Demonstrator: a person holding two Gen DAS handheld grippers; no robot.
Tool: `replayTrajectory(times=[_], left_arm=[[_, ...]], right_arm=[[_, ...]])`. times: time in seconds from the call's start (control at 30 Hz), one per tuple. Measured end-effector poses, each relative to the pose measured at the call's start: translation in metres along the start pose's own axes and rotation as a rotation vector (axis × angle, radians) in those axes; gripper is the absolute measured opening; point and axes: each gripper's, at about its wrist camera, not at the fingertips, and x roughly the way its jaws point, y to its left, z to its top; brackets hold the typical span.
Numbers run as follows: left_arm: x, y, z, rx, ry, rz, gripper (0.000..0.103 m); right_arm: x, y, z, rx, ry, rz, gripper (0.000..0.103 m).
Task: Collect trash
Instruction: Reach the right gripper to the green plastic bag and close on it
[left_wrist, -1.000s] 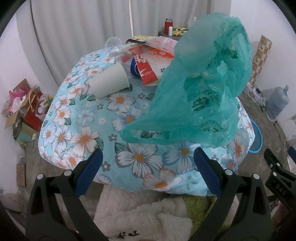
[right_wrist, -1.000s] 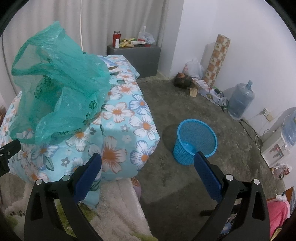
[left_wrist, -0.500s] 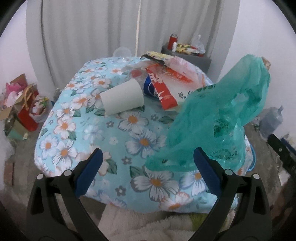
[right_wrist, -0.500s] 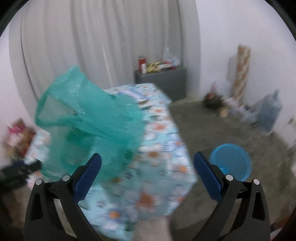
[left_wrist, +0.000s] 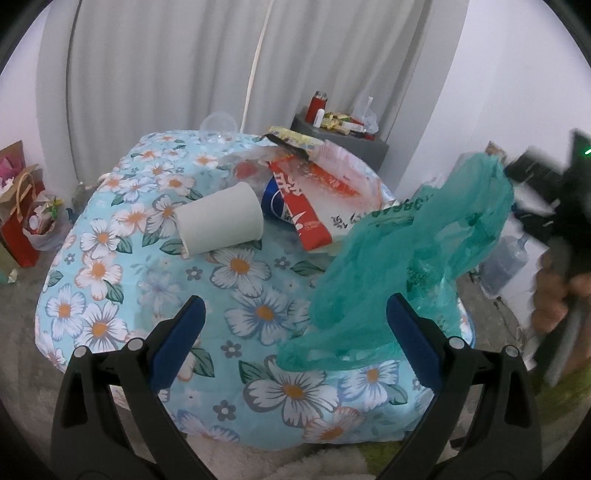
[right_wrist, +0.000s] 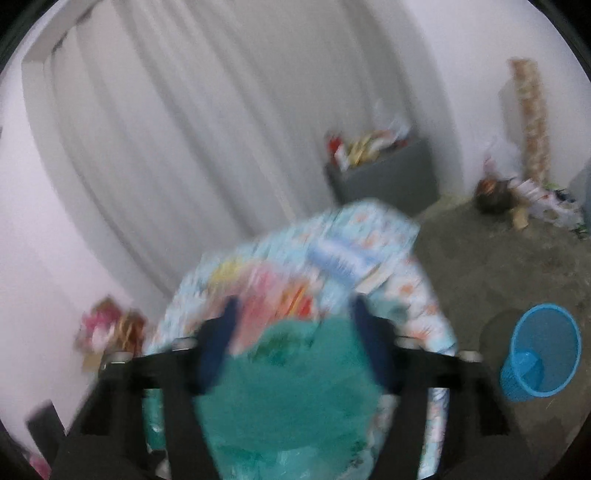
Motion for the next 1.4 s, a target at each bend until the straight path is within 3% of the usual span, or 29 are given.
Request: replayTrajectory(times=[0.03, 0.07, 0.13, 0.23, 0.27, 0.3, 0.4, 0.5, 0.57, 0.6, 0.63, 0.7, 0.73, 0.8, 0.93, 1.1, 1.23, 1.3, 1.4], left_arm=[[-0.003, 0.001, 0.0, -0.009, -0.013, -0.021, 0.094], [-0.007, 0.002, 0.001, -0.016, -0.037, -0.05, 0.093], [-0.009, -0.001, 0.004, -0.008, -0.066, -0.101, 0.08], [0.002, -0.014, 0.005, 0.028, -0.025, -0.156, 0.061], [0.008, -0.019, 0.004, 0.041, -0.003, -0.169, 0.051], [0.016, -0.023, 0.002, 0.057, 0.021, -0.18, 0.048], [0.042, -0.035, -0.007, 0.11, 0.095, -0.133, 0.038], [0.067, -0.032, -0.014, 0.108, 0.171, -0.078, 0.033], [0.076, -0.027, -0.016, 0.096, 0.209, -0.075, 0.032], [0.079, -0.026, -0.018, 0.095, 0.221, -0.065, 0.032], [0.082, -0.024, -0.019, 0.099, 0.23, -0.062, 0.032], [0.083, -0.023, -0.021, 0.101, 0.234, -0.062, 0.032], [0.084, -0.023, -0.022, 0.102, 0.236, -0.062, 0.032], [0.087, -0.022, -0.023, 0.104, 0.242, -0.06, 0.032], [0.094, -0.021, -0.027, 0.103, 0.265, -0.059, 0.032], [0.098, -0.021, -0.027, 0.117, 0.27, -0.056, 0.032], [0.099, -0.023, -0.03, 0.117, 0.275, -0.049, 0.032], [0.1, -0.024, -0.031, 0.118, 0.273, -0.046, 0.032], [0.101, -0.024, -0.033, 0.123, 0.271, -0.047, 0.032]], right_arm=[[0.009, 0.0, -0.01, -0.009, 0.054, 0.013, 0.031], [0.019, 0.001, -0.025, -0.019, 0.119, 0.03, 0.03], [0.034, 0.0, -0.054, -0.045, 0.207, 0.036, 0.027], [0.05, -0.005, -0.09, -0.044, 0.327, 0.049, 0.027], [0.059, -0.008, -0.101, -0.041, 0.362, 0.05, 0.027], [0.067, -0.009, -0.111, -0.037, 0.402, 0.049, 0.027], [0.076, -0.01, -0.128, -0.032, 0.447, 0.041, 0.027], [0.068, -0.018, -0.121, 0.007, 0.448, 0.1, 0.027], [0.051, -0.023, -0.106, 0.013, 0.427, 0.159, 0.03], [0.044, -0.024, -0.101, 0.008, 0.41, 0.181, 0.038], [0.03, -0.025, -0.095, 0.004, 0.384, 0.218, 0.056], [0.0, -0.031, -0.083, 0.017, 0.303, 0.264, 0.079], [-0.014, -0.037, -0.078, 0.039, 0.26, 0.265, 0.081], [-0.022, -0.049, -0.074, 0.101, 0.243, 0.248, 0.085], [0.007, -0.074, -0.089, 0.223, 0.333, 0.127, 0.088], [0.051, -0.053, -0.098, 0.258, 0.394, 0.247, 0.088], [0.07, -0.04, -0.093, 0.338, 0.393, 0.327, 0.096], [0.075, -0.037, -0.093, 0.376, 0.409, 0.324, 0.097], [0.075, -0.035, -0.095, 0.382, 0.439, 0.23, 0.097]])
